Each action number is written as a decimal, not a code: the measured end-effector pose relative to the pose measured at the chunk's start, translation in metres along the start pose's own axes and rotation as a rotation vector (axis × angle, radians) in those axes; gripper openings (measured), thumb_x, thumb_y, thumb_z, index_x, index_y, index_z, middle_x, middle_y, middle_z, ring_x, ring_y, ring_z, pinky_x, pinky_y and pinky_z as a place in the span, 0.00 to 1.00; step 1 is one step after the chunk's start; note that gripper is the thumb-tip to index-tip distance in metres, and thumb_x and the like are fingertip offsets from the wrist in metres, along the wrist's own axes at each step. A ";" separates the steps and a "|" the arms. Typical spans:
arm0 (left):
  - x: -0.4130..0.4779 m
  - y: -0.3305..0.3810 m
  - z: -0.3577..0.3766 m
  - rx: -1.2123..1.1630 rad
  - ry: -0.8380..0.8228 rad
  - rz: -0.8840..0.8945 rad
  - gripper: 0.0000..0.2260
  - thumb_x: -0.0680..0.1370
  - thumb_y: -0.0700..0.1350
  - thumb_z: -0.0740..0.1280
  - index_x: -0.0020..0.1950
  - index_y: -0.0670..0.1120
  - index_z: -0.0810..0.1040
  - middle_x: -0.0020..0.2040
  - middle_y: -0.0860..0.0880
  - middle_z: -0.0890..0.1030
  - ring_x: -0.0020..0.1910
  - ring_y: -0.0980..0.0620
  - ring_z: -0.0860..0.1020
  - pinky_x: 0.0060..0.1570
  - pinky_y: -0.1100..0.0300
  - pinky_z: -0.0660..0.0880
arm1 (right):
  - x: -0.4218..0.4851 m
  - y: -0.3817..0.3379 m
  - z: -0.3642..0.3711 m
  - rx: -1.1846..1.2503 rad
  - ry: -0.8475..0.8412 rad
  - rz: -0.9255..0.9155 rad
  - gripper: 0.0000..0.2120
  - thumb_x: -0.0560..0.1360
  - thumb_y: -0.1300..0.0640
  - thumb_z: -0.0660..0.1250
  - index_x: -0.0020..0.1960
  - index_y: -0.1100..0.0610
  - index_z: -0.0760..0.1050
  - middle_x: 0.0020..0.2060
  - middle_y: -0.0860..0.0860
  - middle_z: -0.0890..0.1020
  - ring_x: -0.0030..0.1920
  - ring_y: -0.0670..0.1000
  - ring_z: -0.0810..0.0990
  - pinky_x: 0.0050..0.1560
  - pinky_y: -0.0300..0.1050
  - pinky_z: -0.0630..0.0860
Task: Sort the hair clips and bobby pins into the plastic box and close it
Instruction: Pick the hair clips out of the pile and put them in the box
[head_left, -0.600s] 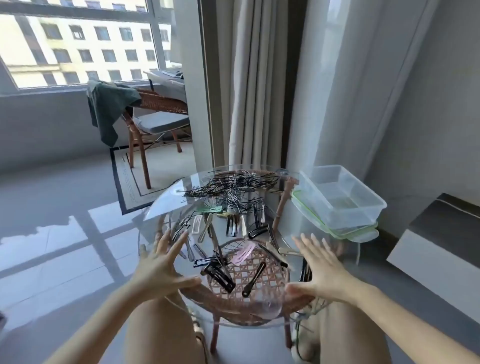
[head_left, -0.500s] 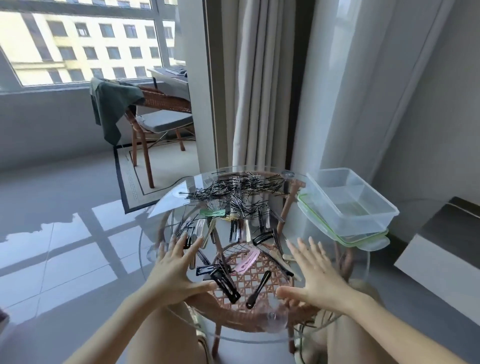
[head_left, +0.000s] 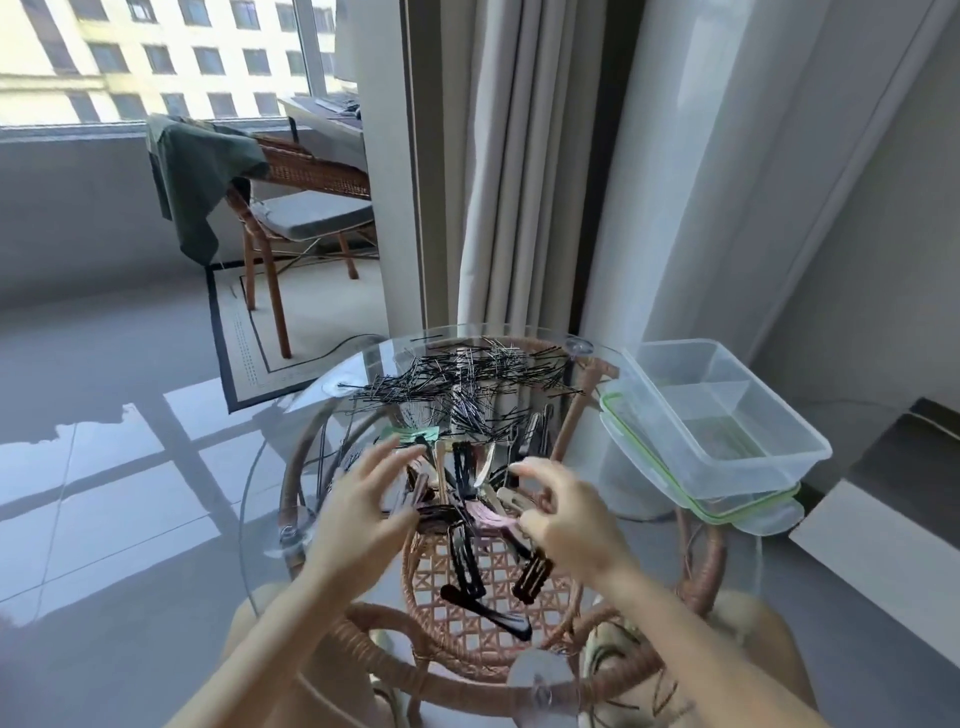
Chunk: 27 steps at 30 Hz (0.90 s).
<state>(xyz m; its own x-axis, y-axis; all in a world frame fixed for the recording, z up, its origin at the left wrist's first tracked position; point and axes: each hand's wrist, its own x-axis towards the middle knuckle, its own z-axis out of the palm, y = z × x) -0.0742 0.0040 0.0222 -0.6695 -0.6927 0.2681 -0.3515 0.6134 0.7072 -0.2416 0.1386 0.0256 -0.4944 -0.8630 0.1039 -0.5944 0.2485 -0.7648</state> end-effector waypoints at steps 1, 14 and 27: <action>0.007 -0.006 -0.007 0.028 0.074 -0.016 0.23 0.69 0.52 0.60 0.65 0.60 0.68 0.69 0.61 0.61 0.67 0.57 0.63 0.66 0.40 0.63 | 0.009 0.004 -0.009 0.036 0.070 0.011 0.26 0.67 0.61 0.60 0.65 0.50 0.70 0.62 0.46 0.76 0.56 0.45 0.76 0.43 0.24 0.69; 0.020 -0.019 0.021 0.204 -0.162 -0.138 0.24 0.78 0.60 0.50 0.73 0.58 0.54 0.76 0.47 0.52 0.75 0.50 0.46 0.72 0.54 0.40 | 0.042 0.014 0.025 -0.152 -0.045 0.014 0.21 0.81 0.50 0.53 0.72 0.54 0.63 0.75 0.54 0.59 0.76 0.49 0.50 0.75 0.47 0.43; -0.018 0.004 0.031 0.649 -0.289 0.331 0.39 0.67 0.76 0.47 0.73 0.61 0.43 0.76 0.47 0.51 0.74 0.41 0.43 0.70 0.35 0.46 | -0.010 0.030 -0.005 -0.587 -0.384 -0.237 0.52 0.59 0.21 0.51 0.72 0.41 0.31 0.75 0.47 0.34 0.73 0.45 0.29 0.74 0.53 0.32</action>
<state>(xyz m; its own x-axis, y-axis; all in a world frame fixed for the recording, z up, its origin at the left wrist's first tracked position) -0.0840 0.0311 0.0000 -0.9186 -0.3636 0.1546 -0.3564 0.9315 0.0725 -0.2575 0.1568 0.0053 -0.1183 -0.9890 -0.0883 -0.9521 0.1382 -0.2728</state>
